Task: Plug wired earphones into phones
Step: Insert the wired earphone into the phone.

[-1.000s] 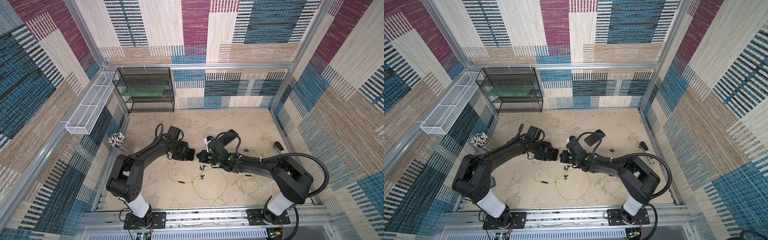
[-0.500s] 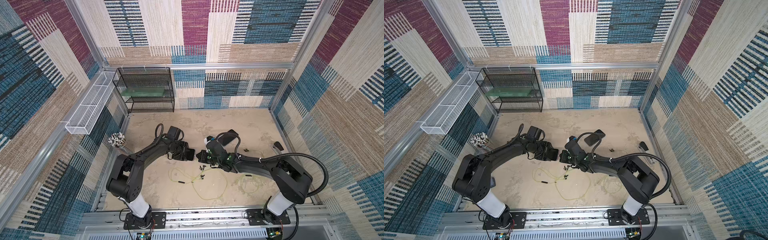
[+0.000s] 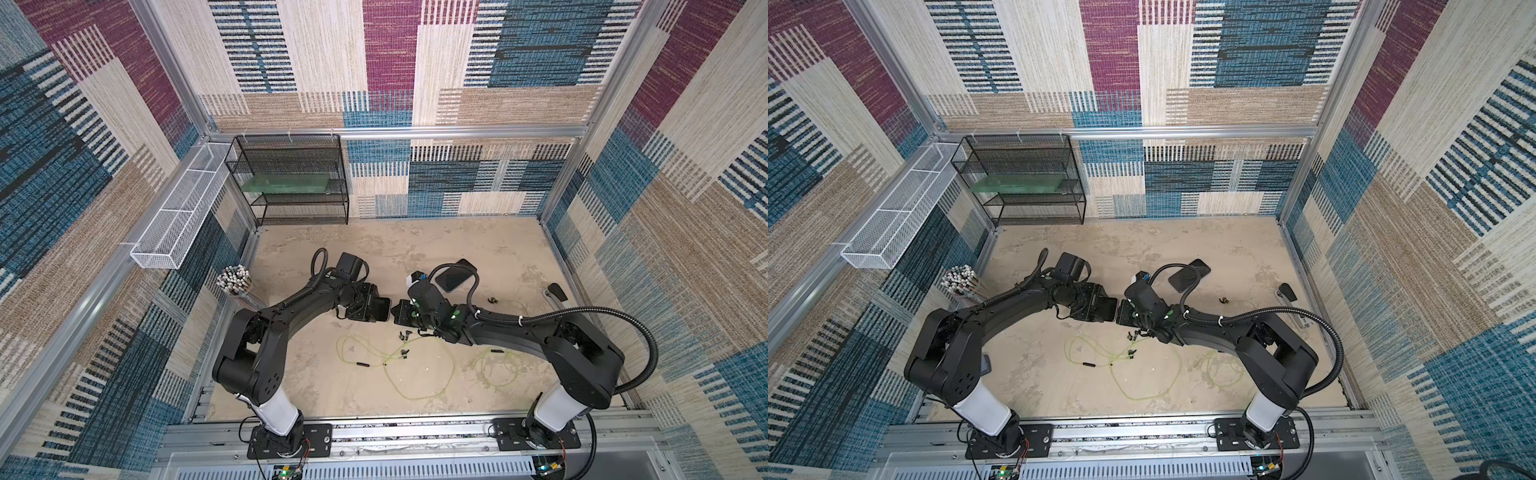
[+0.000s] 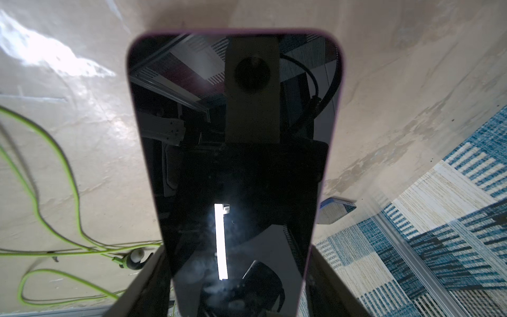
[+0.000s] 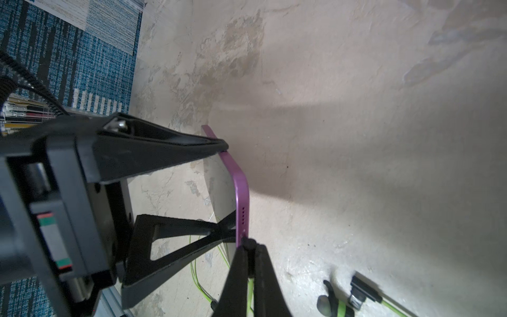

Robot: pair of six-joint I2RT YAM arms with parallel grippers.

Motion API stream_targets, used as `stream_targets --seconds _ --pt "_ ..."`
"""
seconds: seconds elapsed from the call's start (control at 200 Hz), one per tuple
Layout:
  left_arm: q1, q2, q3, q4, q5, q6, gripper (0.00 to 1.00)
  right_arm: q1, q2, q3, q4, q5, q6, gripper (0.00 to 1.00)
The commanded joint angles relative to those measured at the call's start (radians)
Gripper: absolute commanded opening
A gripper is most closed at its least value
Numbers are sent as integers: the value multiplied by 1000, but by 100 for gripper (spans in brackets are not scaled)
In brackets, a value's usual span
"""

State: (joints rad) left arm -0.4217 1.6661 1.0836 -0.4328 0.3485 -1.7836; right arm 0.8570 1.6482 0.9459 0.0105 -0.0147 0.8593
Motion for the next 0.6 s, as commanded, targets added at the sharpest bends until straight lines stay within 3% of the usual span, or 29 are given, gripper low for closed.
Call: stream_targets --seconds 0.0,0.331,0.401,0.496,0.596 --pt "-6 -2 8 46 62 -16 0 3 10 -5 70 -24 12 0" --pt "-10 -9 12 30 54 0 0 -1 26 3 114 -26 0 1" --pt "-6 6 24 8 41 24 0 -11 2 1 73 -23 -6 15" --pt "-2 34 42 -28 28 58 0 -30 -38 -14 16 -13 -5 42" --pt "3 54 52 -60 -5 88 0 -60 -78 -27 -50 -11 -11 57"
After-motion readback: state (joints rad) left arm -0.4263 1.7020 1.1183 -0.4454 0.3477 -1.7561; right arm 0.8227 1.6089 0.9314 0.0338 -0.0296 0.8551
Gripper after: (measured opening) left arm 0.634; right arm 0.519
